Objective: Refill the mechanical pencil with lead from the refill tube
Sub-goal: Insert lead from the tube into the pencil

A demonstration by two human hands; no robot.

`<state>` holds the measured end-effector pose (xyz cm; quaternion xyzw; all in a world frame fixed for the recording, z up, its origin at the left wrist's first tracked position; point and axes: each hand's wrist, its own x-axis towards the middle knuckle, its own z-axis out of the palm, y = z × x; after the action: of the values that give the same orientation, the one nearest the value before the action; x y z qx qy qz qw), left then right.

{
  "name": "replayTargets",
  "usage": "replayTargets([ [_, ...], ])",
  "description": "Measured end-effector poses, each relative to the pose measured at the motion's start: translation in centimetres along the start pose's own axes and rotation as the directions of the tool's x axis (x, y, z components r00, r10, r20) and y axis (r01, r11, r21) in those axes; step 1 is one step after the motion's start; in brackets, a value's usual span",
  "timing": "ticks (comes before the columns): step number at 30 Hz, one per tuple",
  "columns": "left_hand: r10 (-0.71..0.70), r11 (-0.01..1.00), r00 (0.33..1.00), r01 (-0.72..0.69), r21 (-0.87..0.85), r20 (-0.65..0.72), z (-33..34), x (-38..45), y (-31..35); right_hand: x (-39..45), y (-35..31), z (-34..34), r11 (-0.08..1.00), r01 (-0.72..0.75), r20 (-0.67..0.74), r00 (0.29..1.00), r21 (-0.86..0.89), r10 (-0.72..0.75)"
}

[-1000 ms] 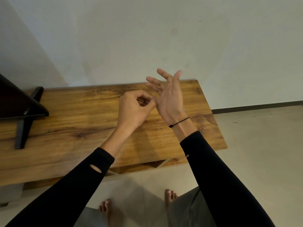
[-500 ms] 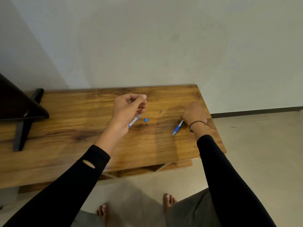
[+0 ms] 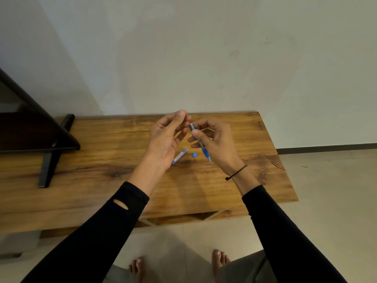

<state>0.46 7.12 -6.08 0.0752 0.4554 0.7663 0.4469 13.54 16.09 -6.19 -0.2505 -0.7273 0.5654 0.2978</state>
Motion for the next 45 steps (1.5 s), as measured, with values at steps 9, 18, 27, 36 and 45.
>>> replayTargets([
  [9,0.043,0.999,0.994,-0.044,0.009,0.098,-0.26,-0.09,0.17,0.18,-0.11,0.30,0.995,-0.002,-0.017,1.000,0.099,0.004],
  [18,0.068,0.997,0.988,-0.071,0.020,0.140,-0.33,-0.12,0.08,0.24,-0.18,0.02,0.992,0.033,-0.008,0.999,0.124,-0.032],
  [27,0.095,0.992,0.986,-0.105,0.069,0.140,0.02,-0.51,0.23,0.29,-0.18,-0.14,0.993,0.027,-0.014,1.000,0.114,-0.026],
  [36,0.139,0.980,0.978,-0.159,0.123,0.153,-0.13,-0.36,0.11,0.35,-0.14,-0.14,0.994,0.017,-0.009,1.000,0.112,-0.016],
  [45,0.218,0.940,0.951,-0.266,0.215,0.220,-0.28,-0.22,-0.20,0.50,-0.11,-0.22,0.989,0.060,-0.029,0.998,0.134,-0.056],
])
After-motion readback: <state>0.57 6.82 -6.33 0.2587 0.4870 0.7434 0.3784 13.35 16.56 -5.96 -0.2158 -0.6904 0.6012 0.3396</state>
